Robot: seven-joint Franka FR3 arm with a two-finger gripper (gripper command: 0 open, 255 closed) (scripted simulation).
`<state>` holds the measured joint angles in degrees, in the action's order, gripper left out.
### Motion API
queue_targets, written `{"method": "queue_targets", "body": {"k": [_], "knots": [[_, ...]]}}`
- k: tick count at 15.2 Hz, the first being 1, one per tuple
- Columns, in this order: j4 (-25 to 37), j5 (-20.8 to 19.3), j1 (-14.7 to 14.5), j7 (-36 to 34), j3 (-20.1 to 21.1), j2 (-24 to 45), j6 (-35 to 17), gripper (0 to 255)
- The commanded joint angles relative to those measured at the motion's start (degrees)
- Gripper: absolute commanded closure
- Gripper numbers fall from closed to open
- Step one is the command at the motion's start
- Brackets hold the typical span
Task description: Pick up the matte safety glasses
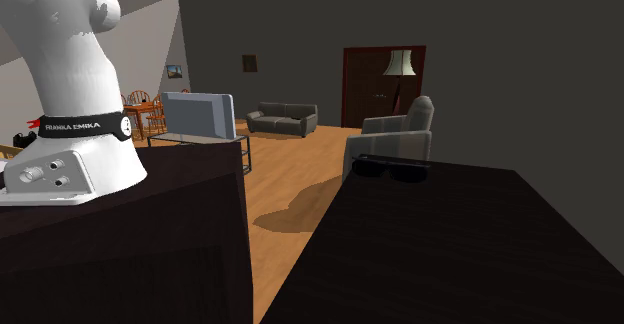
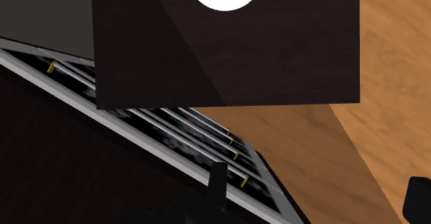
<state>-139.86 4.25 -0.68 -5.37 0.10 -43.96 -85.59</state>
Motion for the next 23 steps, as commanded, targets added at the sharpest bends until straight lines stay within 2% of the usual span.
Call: {"method": "queue_targets", "body": {"k": [1, 6, 12, 18, 23], "knots": [[0.00, 0.00, 0.00, 0.00, 0.00, 0.00, 0.00, 0], [-1.24, 0.13, 0.11, -2.88, 2.56, 8.48, -9.92, 0], [0.13, -0.84, 0.54, -6.78, 5.17, 20.69, -20.86, 0], [4.51, -3.50, 1.18, -11.43, 7.06, 34.20, -29.83, 0], [10.34, -6.97, 1.40, -15.84, 7.68, 45.81, -35.24, 0]]}}
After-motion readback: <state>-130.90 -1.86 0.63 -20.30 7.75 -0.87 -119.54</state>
